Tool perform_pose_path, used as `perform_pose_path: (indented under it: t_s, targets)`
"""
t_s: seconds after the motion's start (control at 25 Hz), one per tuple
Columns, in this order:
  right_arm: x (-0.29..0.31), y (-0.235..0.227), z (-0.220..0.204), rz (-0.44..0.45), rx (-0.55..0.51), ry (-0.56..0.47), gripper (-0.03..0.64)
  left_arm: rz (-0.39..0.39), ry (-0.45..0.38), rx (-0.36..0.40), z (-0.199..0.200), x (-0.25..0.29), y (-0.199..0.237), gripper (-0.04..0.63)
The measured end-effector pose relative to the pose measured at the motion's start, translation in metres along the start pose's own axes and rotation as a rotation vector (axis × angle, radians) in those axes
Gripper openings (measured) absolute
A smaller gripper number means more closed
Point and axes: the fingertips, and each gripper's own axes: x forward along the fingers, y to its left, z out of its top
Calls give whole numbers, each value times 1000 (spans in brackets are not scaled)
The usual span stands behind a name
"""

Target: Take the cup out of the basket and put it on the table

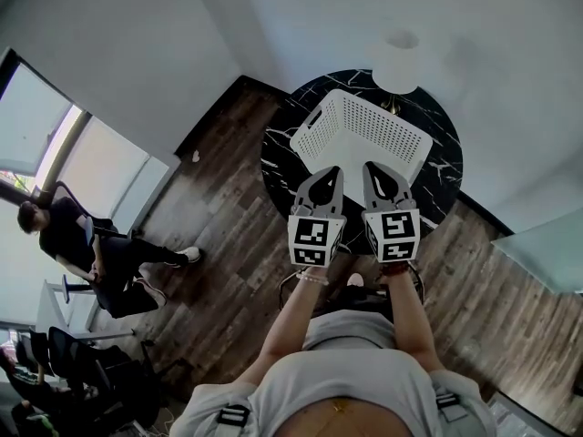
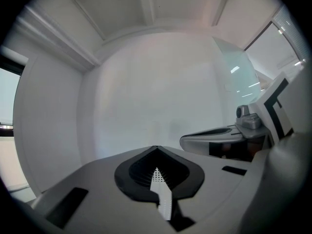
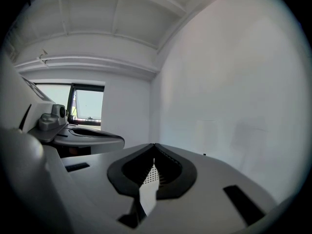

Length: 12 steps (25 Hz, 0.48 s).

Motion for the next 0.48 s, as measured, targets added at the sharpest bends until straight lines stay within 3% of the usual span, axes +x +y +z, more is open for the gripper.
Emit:
perform_pose_path:
  t_s: [0.48]
  targets:
    - [4, -27, -1, 7, 22, -7, 9, 6, 4, 2, 6, 26, -13, 5]
